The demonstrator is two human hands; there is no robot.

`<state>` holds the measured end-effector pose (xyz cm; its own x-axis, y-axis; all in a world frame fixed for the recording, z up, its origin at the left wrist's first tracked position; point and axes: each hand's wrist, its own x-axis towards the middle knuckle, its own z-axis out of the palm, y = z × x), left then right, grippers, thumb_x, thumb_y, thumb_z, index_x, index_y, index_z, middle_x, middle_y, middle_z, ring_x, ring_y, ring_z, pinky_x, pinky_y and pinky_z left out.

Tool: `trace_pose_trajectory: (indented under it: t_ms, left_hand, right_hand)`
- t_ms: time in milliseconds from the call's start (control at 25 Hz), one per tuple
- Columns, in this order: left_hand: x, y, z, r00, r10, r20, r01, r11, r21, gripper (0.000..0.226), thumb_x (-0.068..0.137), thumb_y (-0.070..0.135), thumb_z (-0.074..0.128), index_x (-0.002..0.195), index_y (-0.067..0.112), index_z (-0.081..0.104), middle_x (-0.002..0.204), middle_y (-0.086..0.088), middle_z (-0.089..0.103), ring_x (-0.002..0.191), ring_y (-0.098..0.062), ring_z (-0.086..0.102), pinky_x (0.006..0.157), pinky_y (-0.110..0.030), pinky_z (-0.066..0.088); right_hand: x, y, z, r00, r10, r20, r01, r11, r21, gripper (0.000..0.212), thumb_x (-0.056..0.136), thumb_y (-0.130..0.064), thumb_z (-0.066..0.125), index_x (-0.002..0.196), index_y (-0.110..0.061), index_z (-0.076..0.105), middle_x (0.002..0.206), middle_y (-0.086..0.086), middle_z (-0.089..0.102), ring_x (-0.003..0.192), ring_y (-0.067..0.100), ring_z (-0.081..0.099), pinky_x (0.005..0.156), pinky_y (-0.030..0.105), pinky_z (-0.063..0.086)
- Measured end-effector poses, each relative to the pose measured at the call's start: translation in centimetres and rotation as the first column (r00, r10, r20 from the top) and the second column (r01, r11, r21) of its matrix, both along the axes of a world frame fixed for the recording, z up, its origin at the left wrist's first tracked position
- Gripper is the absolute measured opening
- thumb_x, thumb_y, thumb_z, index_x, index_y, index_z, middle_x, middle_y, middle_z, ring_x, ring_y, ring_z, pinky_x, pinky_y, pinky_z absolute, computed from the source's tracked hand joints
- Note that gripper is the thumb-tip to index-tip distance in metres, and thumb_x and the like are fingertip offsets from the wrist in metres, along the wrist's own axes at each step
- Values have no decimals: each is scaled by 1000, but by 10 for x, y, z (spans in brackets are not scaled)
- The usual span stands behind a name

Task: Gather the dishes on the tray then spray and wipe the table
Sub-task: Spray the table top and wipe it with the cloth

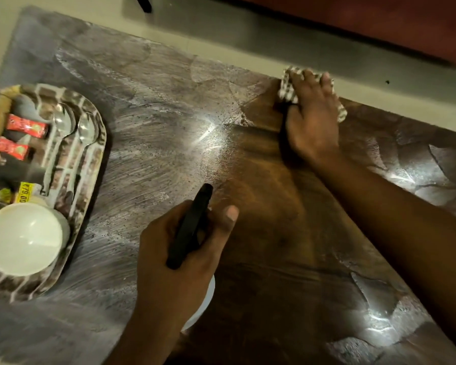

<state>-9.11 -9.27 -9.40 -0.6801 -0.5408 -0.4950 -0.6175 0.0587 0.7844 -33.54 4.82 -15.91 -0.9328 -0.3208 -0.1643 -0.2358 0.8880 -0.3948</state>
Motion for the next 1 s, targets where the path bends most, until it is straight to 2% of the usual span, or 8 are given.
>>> trace_pose_trajectory:
  t_ms: [80,160,320,520,600,720,880,1000]
  left_hand:
    - [9,-7,6,1000,-12,-21,13,998,64,47,66,73,86,83,32,70,62,-1,57,55,-6,56,56,-12,42]
    - [19,-13,26,993,-57,-105,59,998,23,35,83,49,81,78,15,72,54,-12,55,45,-17,54,51,-21,45]
    - [27,-28,35,990,-84,-113,85,996,10,42,88,51,75,66,16,64,50,-9,50,42,-20,49,51,-34,47]
    - [34,-45,32,992,-48,-121,49,999,11,49,91,37,78,51,24,53,39,2,46,35,-9,48,48,-19,40]
    - [37,-52,29,990,-34,-140,43,997,60,40,91,42,80,60,23,62,43,-2,47,37,-9,47,48,-24,40]
    - [40,-63,28,987,-83,-140,89,995,39,38,89,56,77,83,19,74,50,-6,53,41,-14,50,47,-28,42]
    - [36,-78,29,990,-73,-123,73,997,-8,39,92,52,79,79,17,69,51,-4,56,42,-15,53,50,-34,47]
    - [39,-89,26,990,-97,-103,94,995,-32,48,92,50,78,66,14,62,47,-10,49,37,-17,49,51,-42,46]
  right_hand:
    - [30,-35,1,1000,12,26,-12,1000,-5,66,102,-20,42,167,-29,30,177,5,20,166,33,5,133,58,7]
    - [74,-49,-3,890,456,-8,-456,890,18,63,103,-23,45,164,-24,34,175,10,26,165,36,10,133,60,7]
    - [84,-38,-4,190,980,52,-982,188,32,66,102,-27,50,166,-30,32,177,1,21,166,29,8,133,56,13]
    - [8,-56,0,893,451,7,-449,888,95,68,101,-27,38,168,-26,26,177,5,20,166,31,7,134,56,8]
    - [8,-85,5,993,116,0,-116,992,47,71,100,-19,41,168,-30,25,178,3,18,166,30,4,134,56,8]
    - [60,-111,7,951,307,20,-308,950,57,71,102,-20,43,169,-31,22,179,2,12,166,31,-1,133,59,6]
    - [94,-94,1,321,944,78,-946,316,79,70,104,-34,46,169,-32,21,179,1,12,166,28,-1,134,52,2]
    - [47,-99,-2,596,801,56,-798,582,156,65,104,-34,37,168,-34,21,178,-2,14,166,27,2,133,57,8]
